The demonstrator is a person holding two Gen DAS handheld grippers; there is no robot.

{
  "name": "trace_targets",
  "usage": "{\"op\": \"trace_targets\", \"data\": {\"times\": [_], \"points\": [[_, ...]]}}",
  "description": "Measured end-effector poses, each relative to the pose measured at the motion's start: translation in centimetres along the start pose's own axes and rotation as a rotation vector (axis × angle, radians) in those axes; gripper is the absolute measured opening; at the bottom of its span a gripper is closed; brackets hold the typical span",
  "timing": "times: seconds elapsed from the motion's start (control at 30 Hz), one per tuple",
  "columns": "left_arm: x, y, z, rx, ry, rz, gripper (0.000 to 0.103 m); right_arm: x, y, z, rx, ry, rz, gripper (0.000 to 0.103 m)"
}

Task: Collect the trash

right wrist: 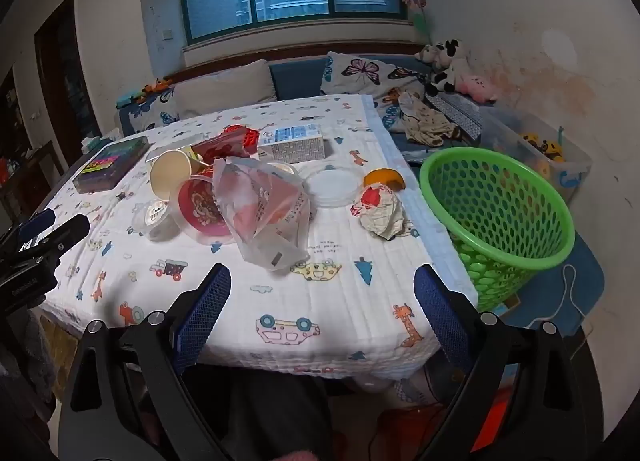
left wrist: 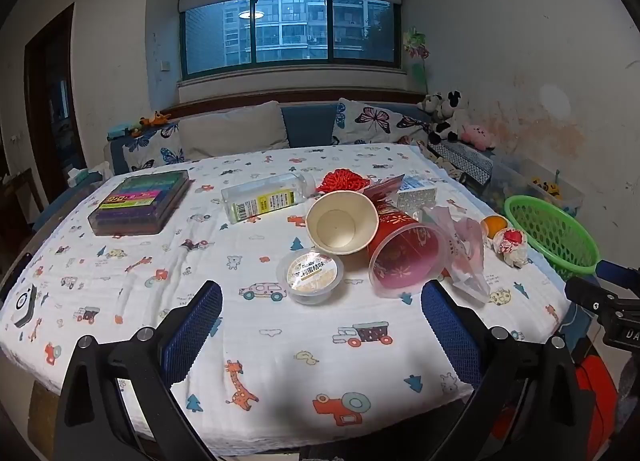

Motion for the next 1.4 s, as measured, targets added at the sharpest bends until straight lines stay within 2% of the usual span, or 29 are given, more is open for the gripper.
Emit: {"op": "trace_targets", "data": {"times": [1.4], "points": [[-0.33, 0.5, 0.76, 0.0, -0.019, 0.006, 0.097, -0.13, -0.12, 0.52, 0.006, -0.017, -0.005, 0.092]]}}
Point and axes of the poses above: each gripper's, at about its wrist camera, not at the fingertips, and z roughly the way its jaws point, y to its right, x to its top, the point moved 1 cm from there along z, roughly the way its jaws point, and after that the axes turned 13 degrees about -x, right-handed, at the moved point
